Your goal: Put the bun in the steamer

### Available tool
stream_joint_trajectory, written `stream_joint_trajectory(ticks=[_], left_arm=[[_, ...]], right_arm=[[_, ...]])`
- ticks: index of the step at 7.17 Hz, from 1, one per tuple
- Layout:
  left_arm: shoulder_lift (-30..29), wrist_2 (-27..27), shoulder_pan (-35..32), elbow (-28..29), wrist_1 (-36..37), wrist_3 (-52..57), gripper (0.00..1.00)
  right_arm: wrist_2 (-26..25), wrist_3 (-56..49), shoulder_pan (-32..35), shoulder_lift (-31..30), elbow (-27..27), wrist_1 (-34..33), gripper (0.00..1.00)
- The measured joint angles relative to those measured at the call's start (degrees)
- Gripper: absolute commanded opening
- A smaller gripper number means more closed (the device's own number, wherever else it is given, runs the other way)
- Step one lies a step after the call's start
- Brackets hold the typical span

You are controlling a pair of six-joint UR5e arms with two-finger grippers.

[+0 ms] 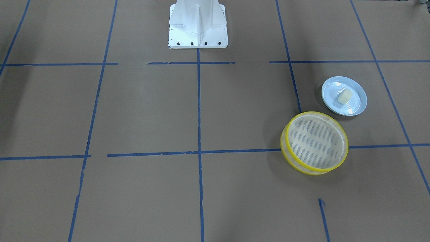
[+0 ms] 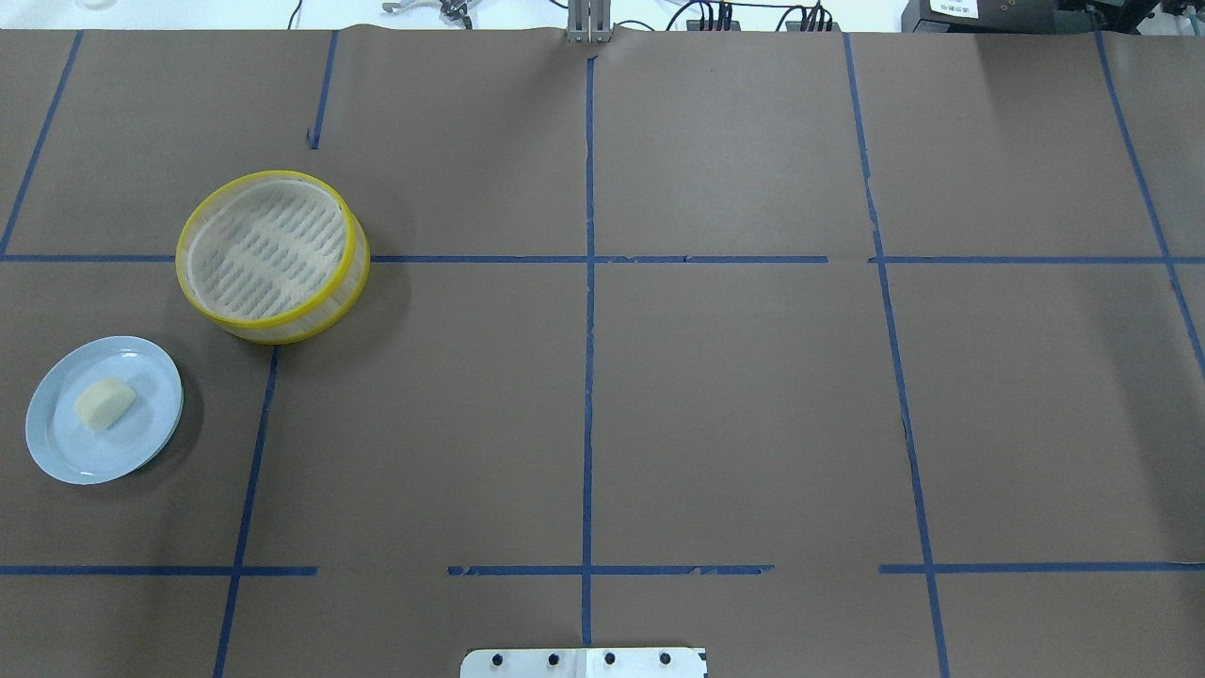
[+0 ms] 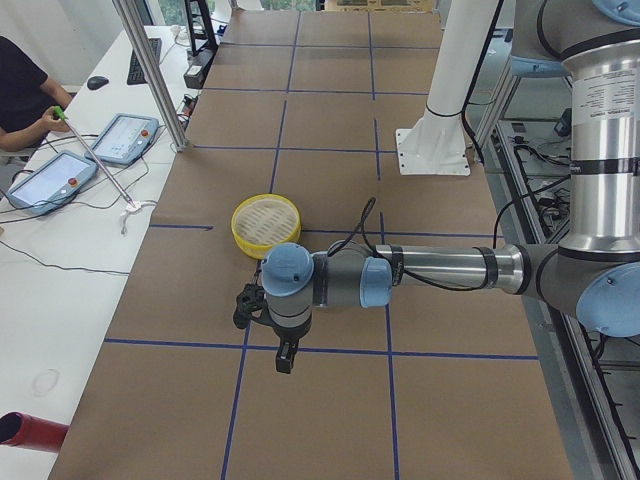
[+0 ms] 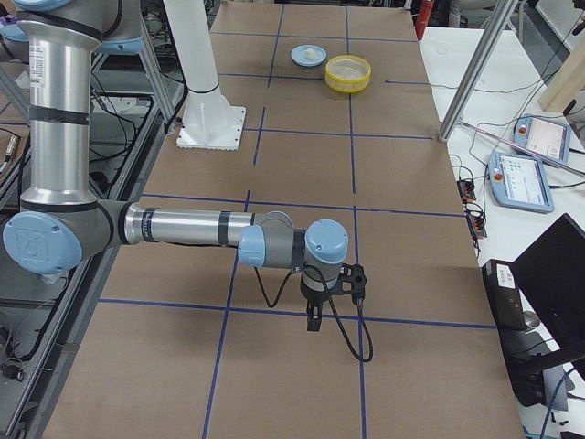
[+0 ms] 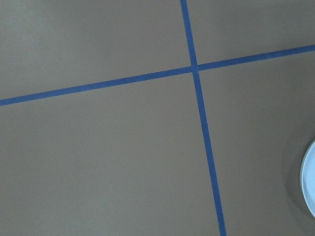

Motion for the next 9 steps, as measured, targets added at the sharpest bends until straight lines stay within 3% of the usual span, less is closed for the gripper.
stream_joint_trajectory(ticks=[6, 9], left_arm=[[-1.56, -0.22, 0.7, -1.83, -0.16, -1.08, 1.0], [-2.99, 1.05, 7.35, -8.25, -3.84, -20.96, 1.0]], right_arm=[[0.0, 0.0, 0.02, 0.0, 0.0, 0.0, 1.0], [0.0, 0.0, 0.02, 0.0, 0.0, 0.0, 1.0]])
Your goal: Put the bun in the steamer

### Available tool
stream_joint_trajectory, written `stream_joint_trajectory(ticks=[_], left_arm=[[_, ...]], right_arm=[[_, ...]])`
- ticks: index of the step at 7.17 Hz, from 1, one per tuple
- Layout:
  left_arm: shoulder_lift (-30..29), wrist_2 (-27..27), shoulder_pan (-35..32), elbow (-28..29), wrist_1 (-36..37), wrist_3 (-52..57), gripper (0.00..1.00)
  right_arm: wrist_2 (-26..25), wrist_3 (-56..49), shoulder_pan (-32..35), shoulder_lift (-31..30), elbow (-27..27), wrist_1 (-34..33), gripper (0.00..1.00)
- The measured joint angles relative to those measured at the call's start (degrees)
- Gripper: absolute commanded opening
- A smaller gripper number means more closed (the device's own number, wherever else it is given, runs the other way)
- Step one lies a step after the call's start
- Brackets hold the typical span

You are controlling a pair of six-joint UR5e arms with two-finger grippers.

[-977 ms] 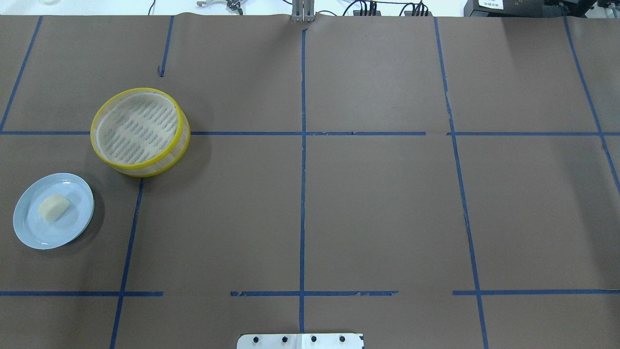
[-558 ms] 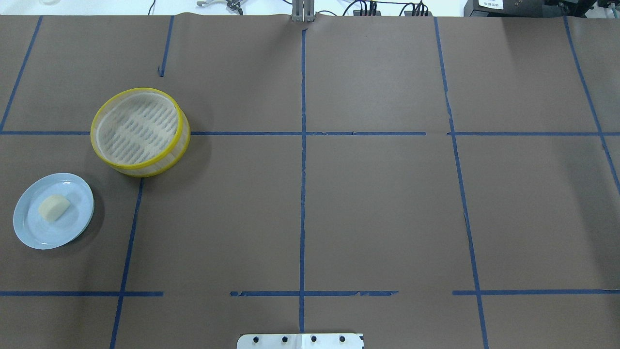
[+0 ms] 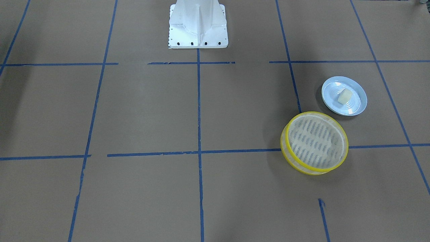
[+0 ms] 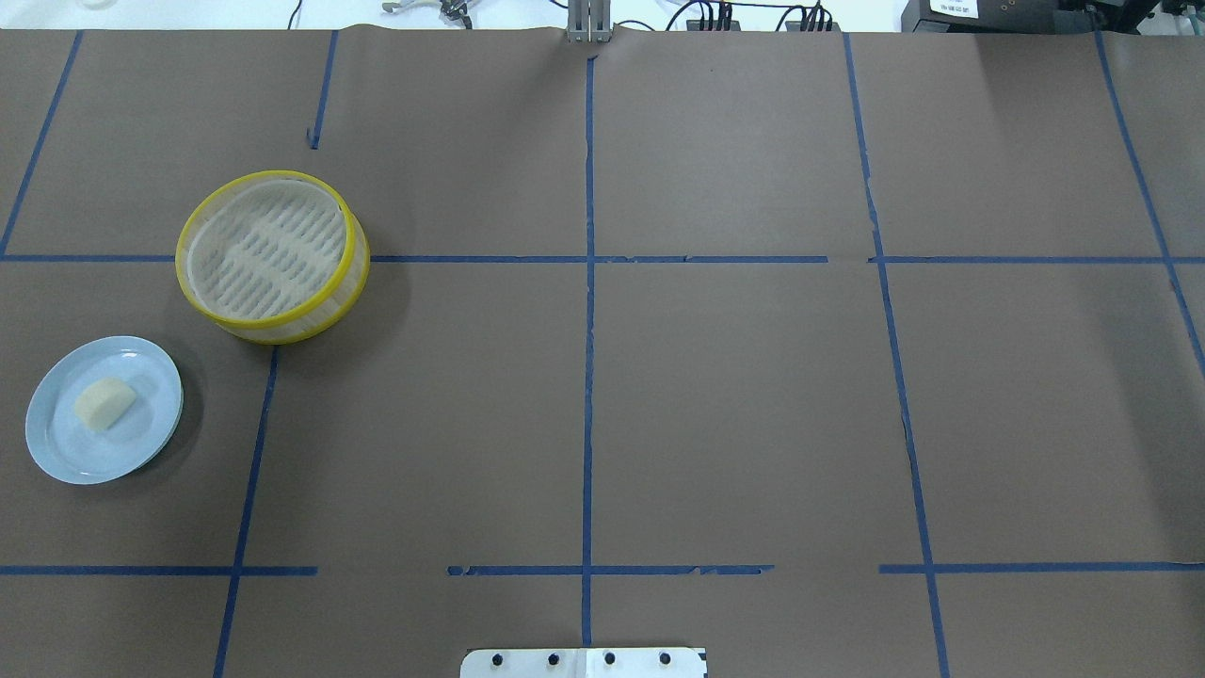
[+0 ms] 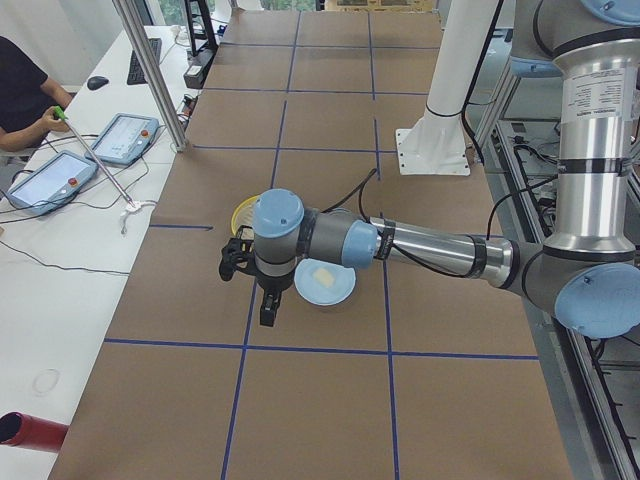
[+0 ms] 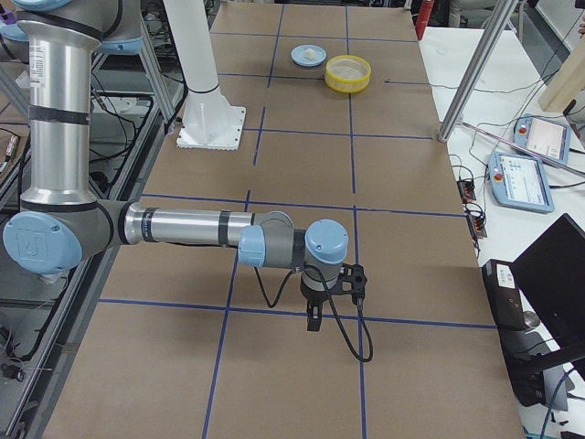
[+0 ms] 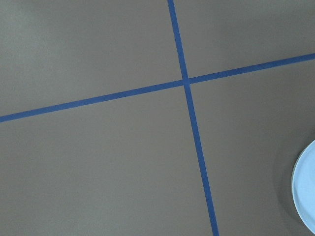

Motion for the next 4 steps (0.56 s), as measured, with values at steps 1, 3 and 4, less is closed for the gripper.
stream_joint_trajectory(ticks=[1, 3, 4], left_arm=[[0.05, 1.07, 3.97, -2.16, -1.15, -5.62, 1.0], [0.89, 1.81, 9.51, -5.46, -1.79, -10.12, 1.0], [2.01, 1.88, 12.11, -7.06, -1.86, -11.49, 1.0]], right_arm=[[0.0, 0.0, 0.02, 0.0, 0.0, 0.0, 1.0], [0.0, 0.0, 0.04, 0.0, 0.0, 0.0, 1.0], [0.0, 0.0, 0.04, 0.0, 0.0, 0.0, 1.0]])
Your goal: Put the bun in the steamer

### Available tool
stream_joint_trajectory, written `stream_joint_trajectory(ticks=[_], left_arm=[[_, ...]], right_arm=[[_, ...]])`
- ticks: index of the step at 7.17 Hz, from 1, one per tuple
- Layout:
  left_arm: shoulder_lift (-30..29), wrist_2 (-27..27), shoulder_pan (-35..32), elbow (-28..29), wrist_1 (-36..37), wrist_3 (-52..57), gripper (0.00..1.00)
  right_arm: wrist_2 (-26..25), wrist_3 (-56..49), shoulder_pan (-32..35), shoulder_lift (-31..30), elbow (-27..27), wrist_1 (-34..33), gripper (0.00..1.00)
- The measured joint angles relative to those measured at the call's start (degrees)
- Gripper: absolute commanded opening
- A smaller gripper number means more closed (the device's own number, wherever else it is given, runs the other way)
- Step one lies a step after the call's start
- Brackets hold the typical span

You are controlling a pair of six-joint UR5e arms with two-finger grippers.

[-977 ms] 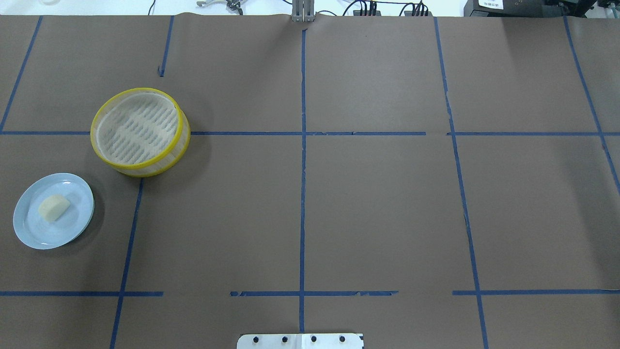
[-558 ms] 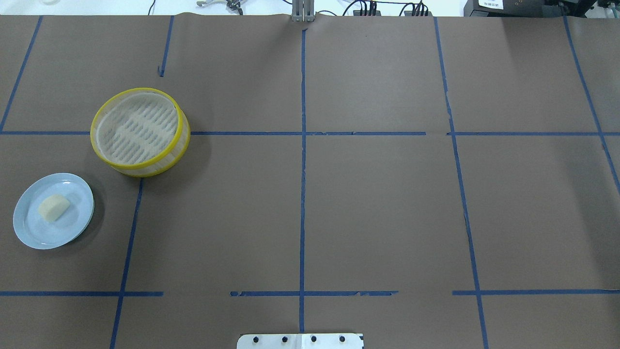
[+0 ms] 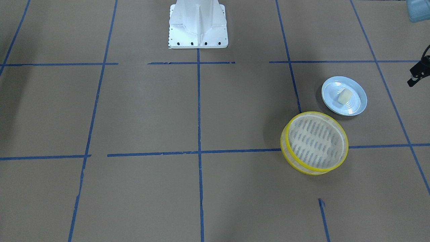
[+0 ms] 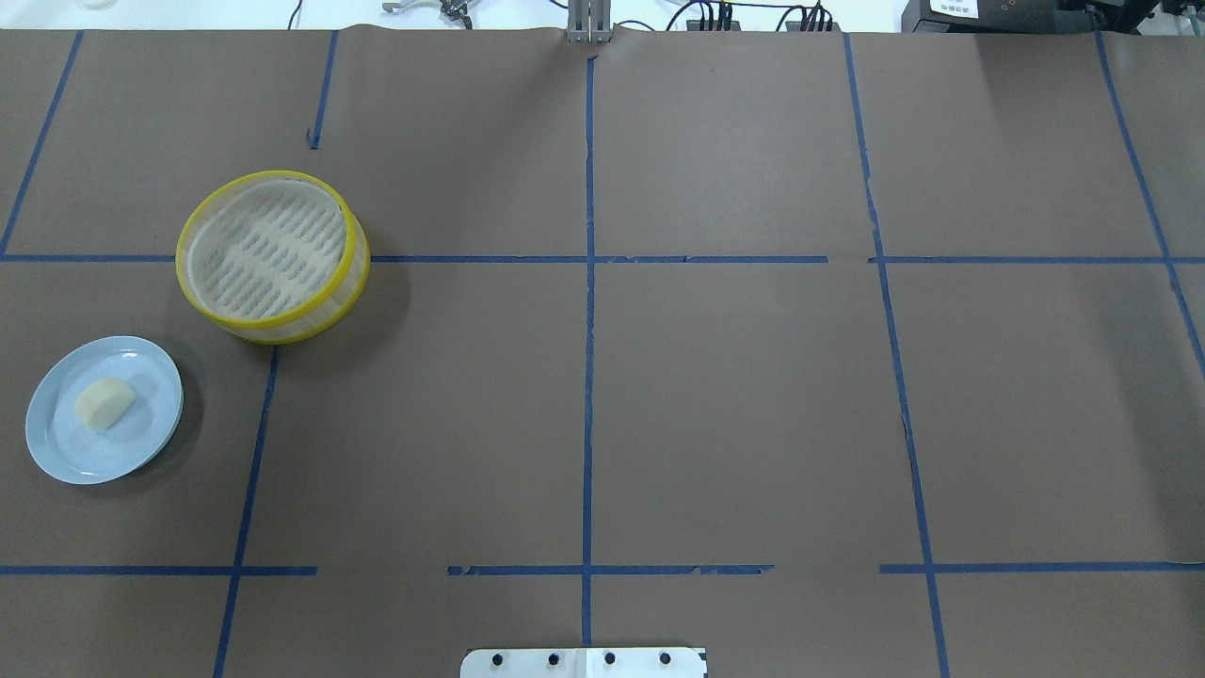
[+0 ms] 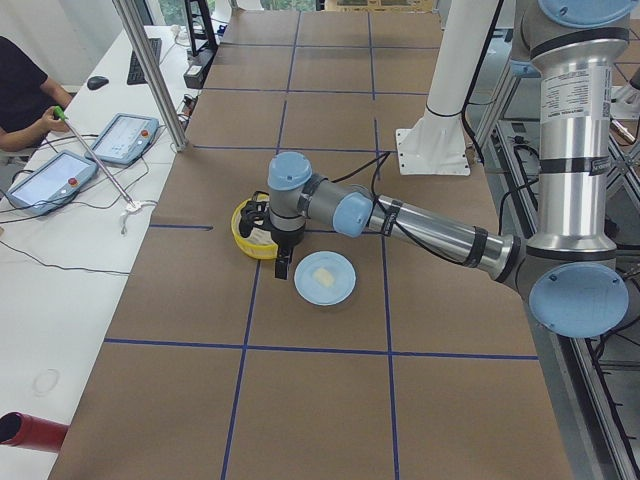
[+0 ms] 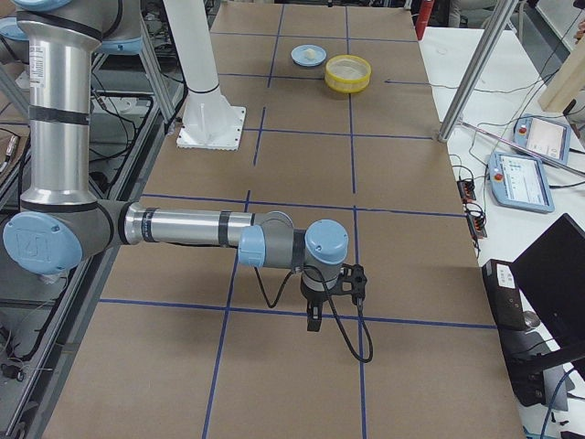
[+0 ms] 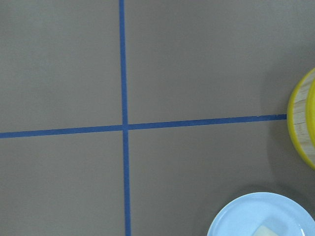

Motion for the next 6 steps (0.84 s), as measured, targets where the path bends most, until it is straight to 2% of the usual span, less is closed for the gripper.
stream_joint_trajectory(ticks=[3, 6], left_arm=[[2.57, 1.57, 10.52, -2.27, -2.86, -8.83, 1.0], [5.44, 5.36, 19.72, 2.93, -17.87, -19.64, 1.0]], right_arm=[[0.0, 0.0, -0.02, 0.0, 0.0, 0.0, 1.0], [0.0, 0.0, -0.07, 0.0, 0.0, 0.0, 1.0]])
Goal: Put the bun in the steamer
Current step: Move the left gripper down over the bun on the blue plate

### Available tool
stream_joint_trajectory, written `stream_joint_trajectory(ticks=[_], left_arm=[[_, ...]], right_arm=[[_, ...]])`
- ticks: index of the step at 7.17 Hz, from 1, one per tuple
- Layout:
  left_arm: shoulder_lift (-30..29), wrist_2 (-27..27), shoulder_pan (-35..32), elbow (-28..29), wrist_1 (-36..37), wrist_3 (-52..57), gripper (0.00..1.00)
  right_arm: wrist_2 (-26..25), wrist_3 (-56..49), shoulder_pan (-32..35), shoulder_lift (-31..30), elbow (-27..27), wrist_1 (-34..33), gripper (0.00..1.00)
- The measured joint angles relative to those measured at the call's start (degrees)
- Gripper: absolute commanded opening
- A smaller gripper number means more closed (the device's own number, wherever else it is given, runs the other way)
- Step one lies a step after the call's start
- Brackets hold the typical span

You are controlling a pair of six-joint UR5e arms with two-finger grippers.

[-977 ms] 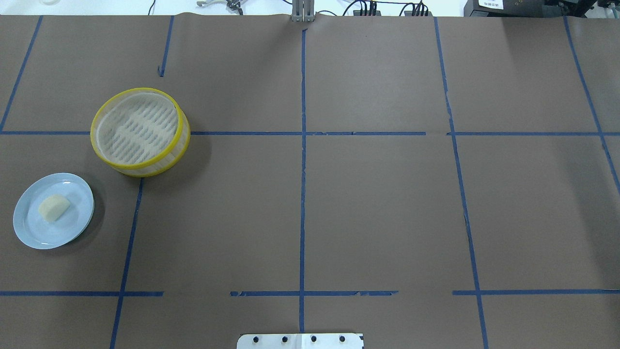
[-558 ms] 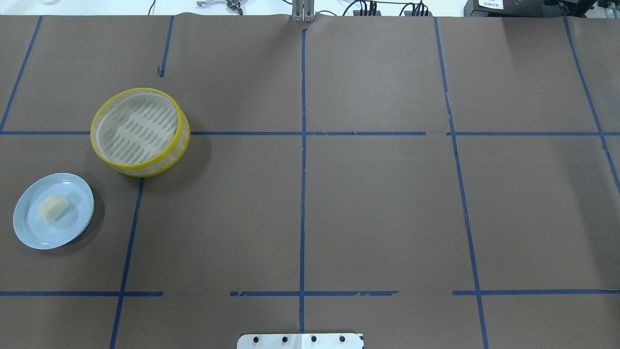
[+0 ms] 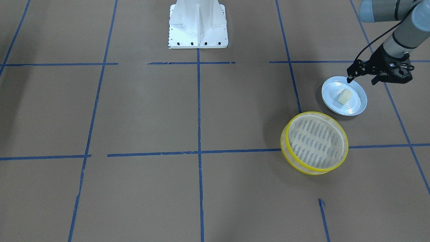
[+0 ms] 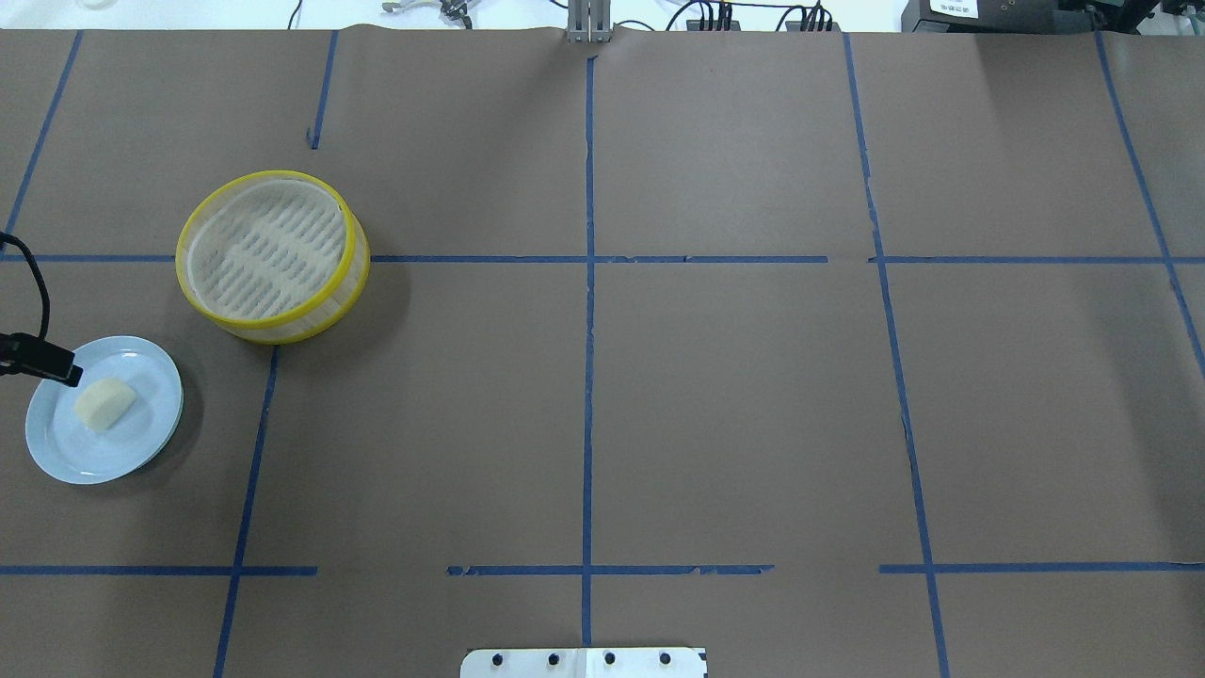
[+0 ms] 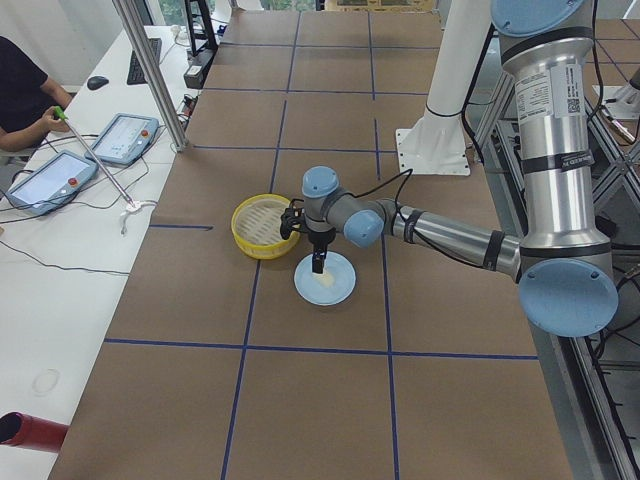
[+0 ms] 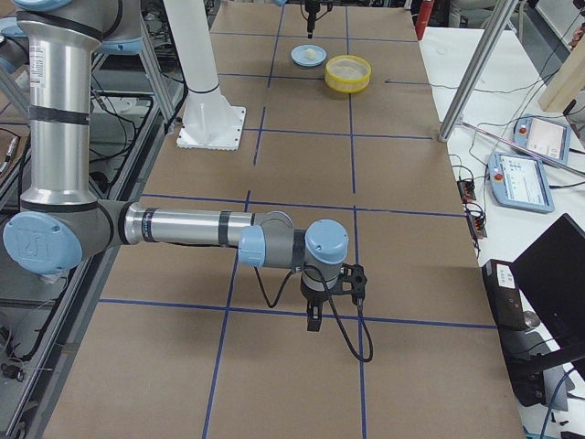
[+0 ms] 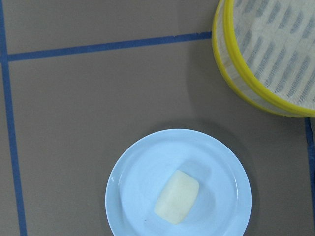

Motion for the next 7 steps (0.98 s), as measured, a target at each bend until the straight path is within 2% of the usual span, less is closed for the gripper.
stream_joint_trajectory(ticks=[3, 7], left_arm=[[0.18, 2.73, 3.7, 4.9, -6.58, -3.26, 1.0], [-1.38, 3.0, 5.37, 9.36, -8.9, -3.43, 1.0]], right_arm=[[0.02, 0.0, -0.02, 0.0, 0.0, 0.0, 1.0], [0.0, 0.0, 0.04, 0.0, 0.0, 0.0, 1.0]])
